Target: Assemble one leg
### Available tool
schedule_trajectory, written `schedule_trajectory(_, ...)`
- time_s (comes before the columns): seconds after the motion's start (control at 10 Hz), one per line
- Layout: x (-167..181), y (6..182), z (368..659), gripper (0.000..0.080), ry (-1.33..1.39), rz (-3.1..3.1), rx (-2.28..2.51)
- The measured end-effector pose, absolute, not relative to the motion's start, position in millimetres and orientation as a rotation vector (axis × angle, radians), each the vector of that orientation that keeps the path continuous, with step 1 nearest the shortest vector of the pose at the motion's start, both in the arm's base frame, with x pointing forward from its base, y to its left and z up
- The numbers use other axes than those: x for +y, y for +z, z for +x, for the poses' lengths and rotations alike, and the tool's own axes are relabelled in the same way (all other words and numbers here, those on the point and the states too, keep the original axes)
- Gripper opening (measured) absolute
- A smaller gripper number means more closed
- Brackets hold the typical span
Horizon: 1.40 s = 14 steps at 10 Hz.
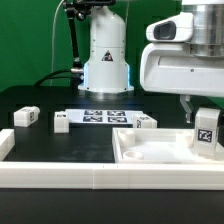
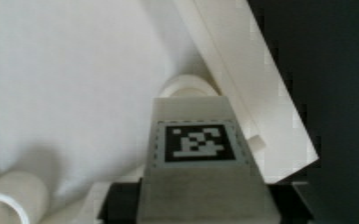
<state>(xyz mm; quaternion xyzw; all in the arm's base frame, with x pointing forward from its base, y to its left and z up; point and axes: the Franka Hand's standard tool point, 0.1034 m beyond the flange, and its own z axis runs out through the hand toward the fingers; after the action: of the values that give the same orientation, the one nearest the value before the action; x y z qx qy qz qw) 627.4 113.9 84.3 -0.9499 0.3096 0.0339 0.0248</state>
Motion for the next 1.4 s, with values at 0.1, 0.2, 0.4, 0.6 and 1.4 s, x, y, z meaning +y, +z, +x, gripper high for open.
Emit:
schedule_trajectory(0.1, 113.9, 84.3, 627.5, 0.0292, 0.104, -2.916, 1.043)
schedule_trajectory(0.2, 114.3, 84.3, 627.4, 0.0292, 0.103, -2.89, 1.128)
schedule_trajectory(0.4, 115.2, 84.3, 627.1, 0.0292, 0.098, -2.817, 1.337)
schedule_trajectory(0.6, 115.3, 84.5, 627.6, 0.0292, 0.09, -2.737, 1.515)
schedule_trajectory(1.4, 111.6, 84.2, 632.8, 0.0642, 0.065, -2.791, 1.355)
